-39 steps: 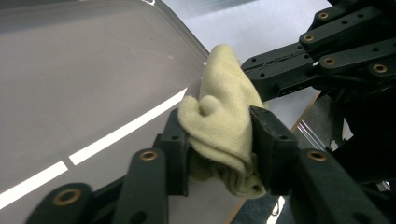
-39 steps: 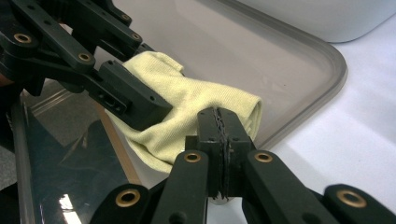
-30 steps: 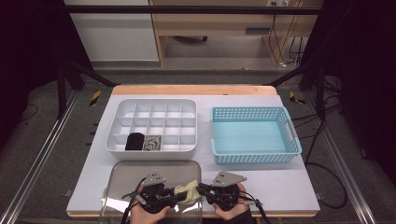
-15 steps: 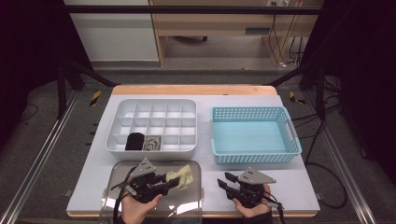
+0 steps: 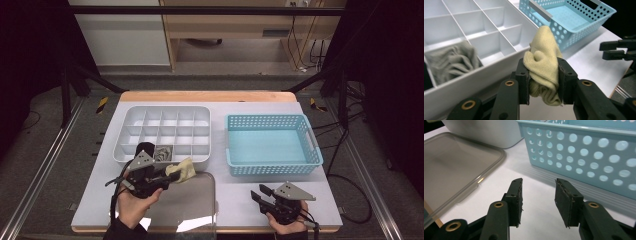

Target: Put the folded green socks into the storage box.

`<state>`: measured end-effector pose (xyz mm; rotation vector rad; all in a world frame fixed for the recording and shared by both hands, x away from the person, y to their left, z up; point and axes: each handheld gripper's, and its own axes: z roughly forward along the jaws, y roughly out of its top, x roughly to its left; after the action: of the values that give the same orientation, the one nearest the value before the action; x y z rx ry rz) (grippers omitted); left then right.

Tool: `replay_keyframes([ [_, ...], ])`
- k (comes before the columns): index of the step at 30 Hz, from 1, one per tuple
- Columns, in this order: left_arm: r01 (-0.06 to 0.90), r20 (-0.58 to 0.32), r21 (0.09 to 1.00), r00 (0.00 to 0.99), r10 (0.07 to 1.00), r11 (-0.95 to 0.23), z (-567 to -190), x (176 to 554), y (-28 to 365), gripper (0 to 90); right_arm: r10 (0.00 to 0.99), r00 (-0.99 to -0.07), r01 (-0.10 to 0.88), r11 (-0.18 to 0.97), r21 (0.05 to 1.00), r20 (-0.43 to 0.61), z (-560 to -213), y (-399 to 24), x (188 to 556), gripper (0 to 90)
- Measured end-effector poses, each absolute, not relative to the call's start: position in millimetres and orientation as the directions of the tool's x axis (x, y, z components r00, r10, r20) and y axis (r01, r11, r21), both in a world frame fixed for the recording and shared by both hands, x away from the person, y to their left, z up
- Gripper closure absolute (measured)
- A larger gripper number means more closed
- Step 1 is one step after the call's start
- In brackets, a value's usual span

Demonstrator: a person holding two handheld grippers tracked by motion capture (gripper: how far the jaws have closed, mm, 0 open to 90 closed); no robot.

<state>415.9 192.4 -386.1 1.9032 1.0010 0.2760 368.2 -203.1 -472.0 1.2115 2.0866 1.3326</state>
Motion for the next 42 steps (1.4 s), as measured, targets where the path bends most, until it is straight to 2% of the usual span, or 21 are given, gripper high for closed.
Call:
replay_keyframes([
  [16, 0.533, -0.137, 0.808, 0.585, 0.800, -0.251, -354, 461, 198, 66.0, 0.815, -0.566, 0.470, 0.194, 0.861, 0.125, -476, -203, 370, 57.7],
  [29, 0.612, -0.117, 0.728, 0.556, 0.823, -0.309, -378, 502, 187, 66.0, 0.809, -0.574, 0.476, 0.206, 0.855, 0.124, -478, -201, 372, 57.7],
  [42, 0.642, -0.069, 0.664, 0.562, 0.824, -0.382, -395, 513, 170, 66.1, 0.806, -0.578, 0.486, 0.212, 0.848, 0.130, -480, -200, 374, 57.9],
])
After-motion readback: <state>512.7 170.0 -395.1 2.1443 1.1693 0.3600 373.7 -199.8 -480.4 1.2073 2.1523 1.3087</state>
